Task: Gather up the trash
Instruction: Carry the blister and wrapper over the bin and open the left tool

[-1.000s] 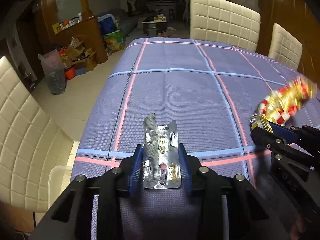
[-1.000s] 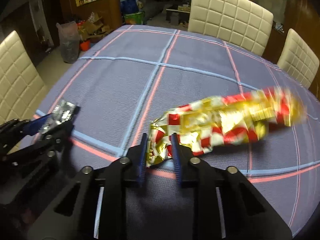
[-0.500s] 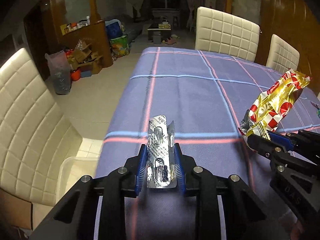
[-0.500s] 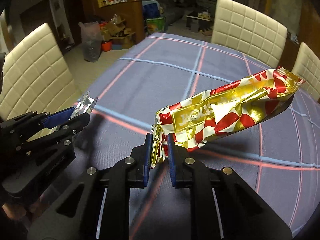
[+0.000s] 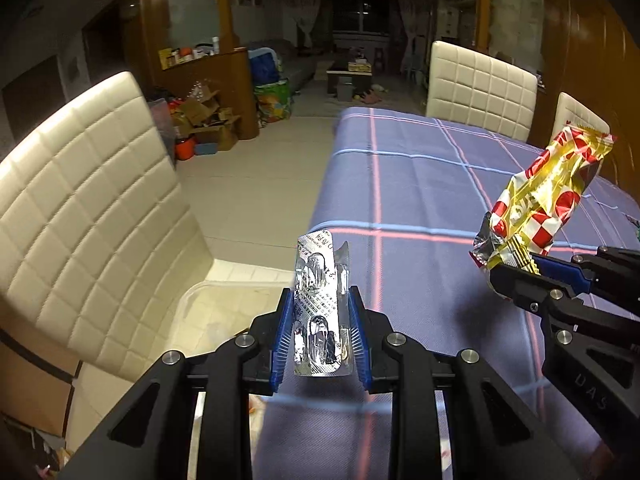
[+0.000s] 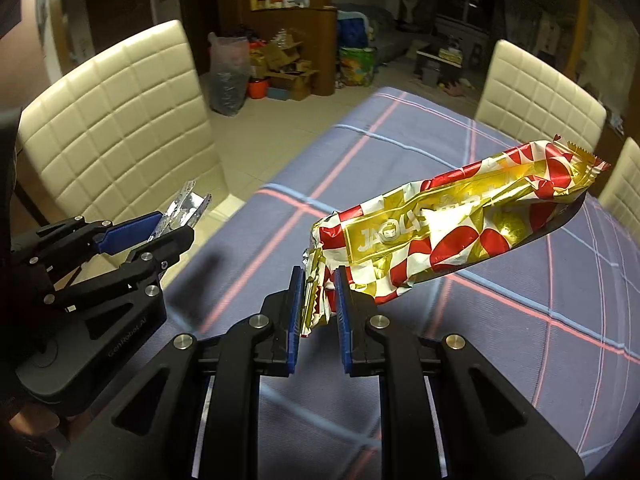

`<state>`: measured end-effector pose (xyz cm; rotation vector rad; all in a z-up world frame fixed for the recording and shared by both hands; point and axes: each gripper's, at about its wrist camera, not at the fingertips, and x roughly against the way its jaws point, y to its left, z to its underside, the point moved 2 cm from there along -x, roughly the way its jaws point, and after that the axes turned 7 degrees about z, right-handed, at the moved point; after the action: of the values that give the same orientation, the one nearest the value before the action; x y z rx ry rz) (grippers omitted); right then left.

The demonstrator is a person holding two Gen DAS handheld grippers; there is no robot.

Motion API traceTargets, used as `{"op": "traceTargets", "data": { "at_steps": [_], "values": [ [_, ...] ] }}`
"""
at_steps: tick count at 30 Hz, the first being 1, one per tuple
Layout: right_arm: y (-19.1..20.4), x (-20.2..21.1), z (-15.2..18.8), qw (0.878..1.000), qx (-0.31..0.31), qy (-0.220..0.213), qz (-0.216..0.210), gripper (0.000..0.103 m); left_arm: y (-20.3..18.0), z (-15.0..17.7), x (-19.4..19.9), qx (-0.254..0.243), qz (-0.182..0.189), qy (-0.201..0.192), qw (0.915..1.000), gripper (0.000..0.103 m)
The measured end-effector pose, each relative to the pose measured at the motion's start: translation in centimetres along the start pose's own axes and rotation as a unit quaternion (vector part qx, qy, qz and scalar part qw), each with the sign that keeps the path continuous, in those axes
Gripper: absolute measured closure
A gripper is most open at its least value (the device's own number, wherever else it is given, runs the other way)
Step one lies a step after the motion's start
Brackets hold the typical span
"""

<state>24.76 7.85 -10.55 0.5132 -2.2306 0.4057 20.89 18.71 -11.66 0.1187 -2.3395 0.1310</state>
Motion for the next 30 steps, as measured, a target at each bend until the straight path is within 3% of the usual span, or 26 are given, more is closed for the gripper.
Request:
{"op": "traceTargets", "data": {
  "at_steps": [13, 30],
  "values": [
    [6.2, 2.1, 0.0, 0.999, 0.05, -0.009, -0.014, 0.086, 6.0, 2.9, 3.8, 0.04, -0.028, -0.015, 0.9987, 0.076],
    [11.8, 1.0, -0.7, 0.995, 0.096, 0.002, -0.036, 0.086, 10.8, 4.7, 4.3, 0.076, -0.049, -0.011, 0.9958, 0.076]
  ]
}}
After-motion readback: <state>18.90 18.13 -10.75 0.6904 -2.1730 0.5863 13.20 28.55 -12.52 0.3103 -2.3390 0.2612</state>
